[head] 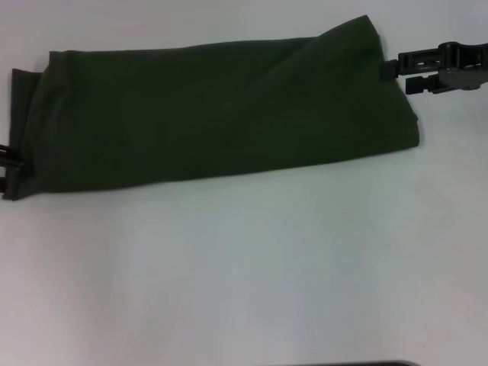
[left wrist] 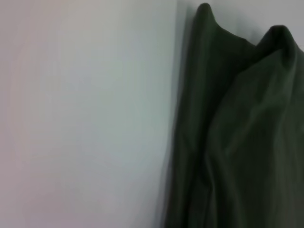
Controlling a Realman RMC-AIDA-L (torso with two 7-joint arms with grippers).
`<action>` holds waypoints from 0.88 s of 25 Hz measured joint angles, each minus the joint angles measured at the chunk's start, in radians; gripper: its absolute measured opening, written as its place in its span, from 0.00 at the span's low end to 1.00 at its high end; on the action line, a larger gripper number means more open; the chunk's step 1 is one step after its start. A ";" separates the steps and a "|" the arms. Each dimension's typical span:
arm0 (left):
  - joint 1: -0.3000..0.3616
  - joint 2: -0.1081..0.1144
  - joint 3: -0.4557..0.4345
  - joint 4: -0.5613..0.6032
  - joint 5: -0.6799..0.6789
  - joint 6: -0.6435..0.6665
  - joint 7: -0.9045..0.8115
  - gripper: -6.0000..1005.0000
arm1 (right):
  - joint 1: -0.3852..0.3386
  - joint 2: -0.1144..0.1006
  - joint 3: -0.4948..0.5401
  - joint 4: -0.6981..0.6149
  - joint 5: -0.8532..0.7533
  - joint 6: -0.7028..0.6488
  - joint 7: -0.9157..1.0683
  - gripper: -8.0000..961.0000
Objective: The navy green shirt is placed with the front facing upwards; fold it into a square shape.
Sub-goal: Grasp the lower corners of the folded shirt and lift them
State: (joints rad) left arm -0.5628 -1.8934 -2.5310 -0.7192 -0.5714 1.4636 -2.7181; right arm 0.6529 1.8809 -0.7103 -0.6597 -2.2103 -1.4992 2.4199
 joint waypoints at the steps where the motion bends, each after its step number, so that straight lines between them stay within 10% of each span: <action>1: -0.002 -0.002 0.000 0.000 0.000 0.001 0.000 0.54 | 0.000 0.000 0.001 0.000 0.000 0.000 -0.001 0.95; 22: -0.012 -0.016 0.010 0.001 0.008 -0.019 0.003 0.54 | 0.001 0.000 0.010 0.001 0.001 -0.011 -0.004 0.95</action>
State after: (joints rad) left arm -0.5751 -1.9094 -2.5213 -0.7184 -0.5634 1.4442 -2.7148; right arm 0.6536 1.8806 -0.7004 -0.6582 -2.2088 -1.5107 2.4163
